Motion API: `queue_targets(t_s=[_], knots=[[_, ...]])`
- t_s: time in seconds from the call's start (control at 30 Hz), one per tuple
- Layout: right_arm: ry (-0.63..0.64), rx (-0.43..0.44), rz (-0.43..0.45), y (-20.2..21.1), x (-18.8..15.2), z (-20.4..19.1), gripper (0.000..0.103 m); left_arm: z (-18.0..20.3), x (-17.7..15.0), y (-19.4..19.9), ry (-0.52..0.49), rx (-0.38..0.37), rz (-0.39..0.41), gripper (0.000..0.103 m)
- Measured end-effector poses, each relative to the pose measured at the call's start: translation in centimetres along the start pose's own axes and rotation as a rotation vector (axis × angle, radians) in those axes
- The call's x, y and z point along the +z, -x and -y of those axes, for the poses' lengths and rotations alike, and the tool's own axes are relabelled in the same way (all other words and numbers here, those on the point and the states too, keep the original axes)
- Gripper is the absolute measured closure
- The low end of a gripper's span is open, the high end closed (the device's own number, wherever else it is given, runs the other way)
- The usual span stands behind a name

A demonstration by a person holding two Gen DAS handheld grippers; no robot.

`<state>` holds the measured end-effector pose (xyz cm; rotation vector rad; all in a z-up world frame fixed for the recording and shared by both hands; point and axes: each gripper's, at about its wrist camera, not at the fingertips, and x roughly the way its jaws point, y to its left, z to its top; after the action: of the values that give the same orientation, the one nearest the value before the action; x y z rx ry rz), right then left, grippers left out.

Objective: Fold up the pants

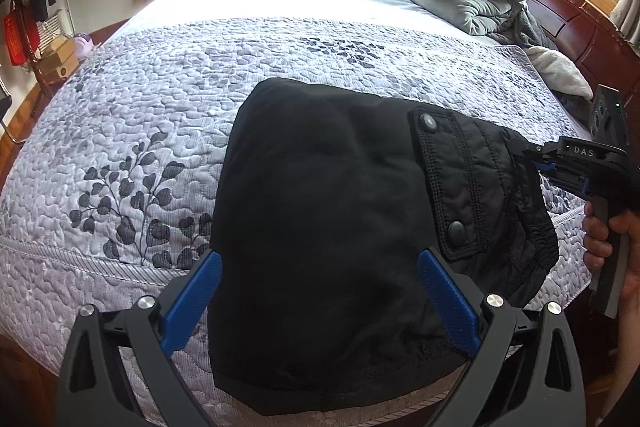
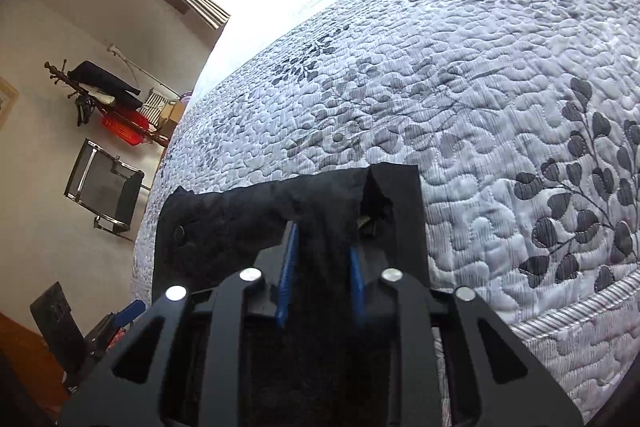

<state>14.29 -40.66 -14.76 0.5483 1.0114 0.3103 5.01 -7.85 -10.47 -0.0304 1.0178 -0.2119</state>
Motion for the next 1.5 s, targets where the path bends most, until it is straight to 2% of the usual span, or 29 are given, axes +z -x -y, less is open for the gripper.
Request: queue_targets(t_s=[0.23, 0.37, 0.43, 0.53, 0.63, 0.8, 0.97, 1.13, 1.23, 1.27, 1.3, 1.5], knots=[[0.056, -0.038, 0.032, 0.0, 2.5, -1.5, 0.098, -0.4, 0.8, 0.1, 0.020, -0.009, 0.015, 0.004], [0.044, -0.108, -0.028, -1.5, 2.7, -0.9, 0.097, -0.2, 1.2, 0.4, 0.009, 0.003, 0.038, 0.004], [0.035, -0.150, -0.067, -2.7, 2.1, -0.1, 0.094, -0.1, 1.4, 0.4, -0.002, 0.011, 0.044, 0.004], [-0.004, -0.119, -0.060, -3.3, 1.5, 0.9, 0.090, 0.1, 1.4, 0.2, -0.017, 0.017, 0.045, 0.004], [-0.020, -0.091, -0.027, -1.8, 0.9, 1.2, 0.076, 0.2, 1.4, 0.0, -0.031, 0.022, 0.037, 0.004], [-0.026, -0.077, -0.010, 1.7, -1.5, 1.4, 0.062, -0.1, 1.2, -0.4, -0.024, 0.026, 0.028, 0.004], [-0.058, -0.049, -0.030, 3.9, -4.9, 2.3, 0.059, 0.3, 0.9, -0.2, -0.024, 0.028, 0.026, 0.004], [-0.046, -0.038, -0.065, 3.8, -7.4, 2.1, 0.055, 0.9, 0.6, 0.0, -0.047, 0.042, 0.020, 0.004], [-0.056, -0.011, -0.070, 3.2, -8.0, 1.9, 0.055, 0.9, 0.3, 0.0, -0.053, 0.053, 0.013, 0.004], [-0.059, 0.001, -0.071, 3.1, -8.1, 1.8, 0.058, 0.9, 0.2, 0.0, -0.053, 0.058, 0.008, 0.004], [-0.057, 0.022, -0.070, 3.0, -8.2, 1.6, 0.069, 0.8, 0.0, 0.0, -0.053, 0.063, 0.004, 0.004], [0.001, -0.004, -0.066, 3.7, -8.0, 0.2, 0.077, -0.2, -0.9, 0.0, -0.025, 0.086, -0.018, 0.004]])
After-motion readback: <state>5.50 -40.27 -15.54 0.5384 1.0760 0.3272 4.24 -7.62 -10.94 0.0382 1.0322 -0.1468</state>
